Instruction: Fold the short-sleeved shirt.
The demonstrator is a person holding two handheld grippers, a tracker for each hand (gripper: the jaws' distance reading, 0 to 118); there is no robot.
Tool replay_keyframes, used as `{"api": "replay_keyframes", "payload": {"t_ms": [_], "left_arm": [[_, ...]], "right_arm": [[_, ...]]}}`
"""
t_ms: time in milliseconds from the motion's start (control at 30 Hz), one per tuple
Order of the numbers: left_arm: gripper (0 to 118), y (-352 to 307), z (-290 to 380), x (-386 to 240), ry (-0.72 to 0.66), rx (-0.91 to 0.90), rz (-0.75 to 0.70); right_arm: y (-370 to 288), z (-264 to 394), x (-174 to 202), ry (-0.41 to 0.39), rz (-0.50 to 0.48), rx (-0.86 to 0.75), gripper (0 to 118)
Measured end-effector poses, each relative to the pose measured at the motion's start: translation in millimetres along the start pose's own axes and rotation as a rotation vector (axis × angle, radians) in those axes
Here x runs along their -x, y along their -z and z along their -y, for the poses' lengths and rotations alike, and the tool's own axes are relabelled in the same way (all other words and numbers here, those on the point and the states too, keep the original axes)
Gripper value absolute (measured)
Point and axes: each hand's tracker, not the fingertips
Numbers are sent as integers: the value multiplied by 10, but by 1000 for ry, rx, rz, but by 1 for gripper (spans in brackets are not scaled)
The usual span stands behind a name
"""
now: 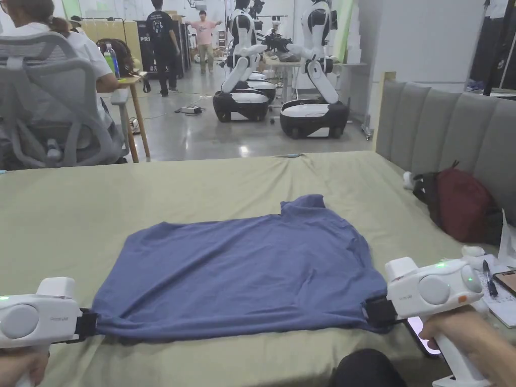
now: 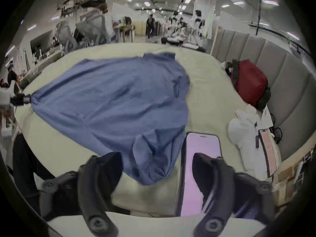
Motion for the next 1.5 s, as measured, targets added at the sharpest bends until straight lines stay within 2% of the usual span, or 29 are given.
{"api": "replay_keyframes", "payload": {"t_ms": [67,100,167,267,500,600,700,833,1000,1133,1167,1200,1233,1267,1300,1333,1400,1433,1467,1500], "left_arm": [[7,7,10,0,0,2,0],[7,10,15,-1,0,4,0],[7,17,18,15,-1,9,2],[7,-6,-41,49,-5,2,17],[7,112,-733,78,2,-81,-7],[7,325,-1138,95,-20,-113,-5],[7,664,-1498,95,-26,-122,-8],[7,1300,-1743,98,0,-51,-38],[7,1876,-1690,130,-14,45,-61],[7,1947,-1616,109,-32,51,-58],[7,1926,-1622,106,-27,48,-66],[11,1887,-1635,100,-23,45,-70],[27,1816,-1651,98,-17,36,-89],[56,1740,-1666,94,-9,31,-112],[99,1659,-1666,96,-6,22,-124],[118,1549,-1654,98,-1,-5,-135],[108,1246,-1607,95,-1,-103,-159],[110,1124,-1558,98,-7,-108,-162],[111,1015,-1487,93,-4,-94,-155],[106,922,-1421,84,-8,-90,-155]], "right_arm": [[110,35,28,-29,-22,19,14],[133,55,41,-29,-17,1,14],[85,44,33,-24,-34,-59,7],[-77,-77,-50,38,-50,-106,6],[-211,-949,-296,30,-37,-234,6],[20,-1419,-385,3,-8,-244,6],[404,-1807,-466,17,11,-235,6],[1018,-2094,-467,8,41,-194,6],[1658,-2097,-467,37,50,-96,7],[1759,-2051,-472,51,44,-77,7],[1723,-2047,-475,53,41,-85,10],[1655,-2050,-470,54,51,-103,32],[1565,-2050,-469,59,70,-125,65],[1459,-2037,-472,68,75,-148,99],[1336,-2015,-471,69,73,-174,118],[1178,-2013,-466,63,71,-222,112],[943,-1948,-437,74,83,-211,106],[830,-1891,-429,77,91,-198,99],[721,-1833,-402,80,94,-194,82],[620,-1761,-376,84,98,-199,46]]}}
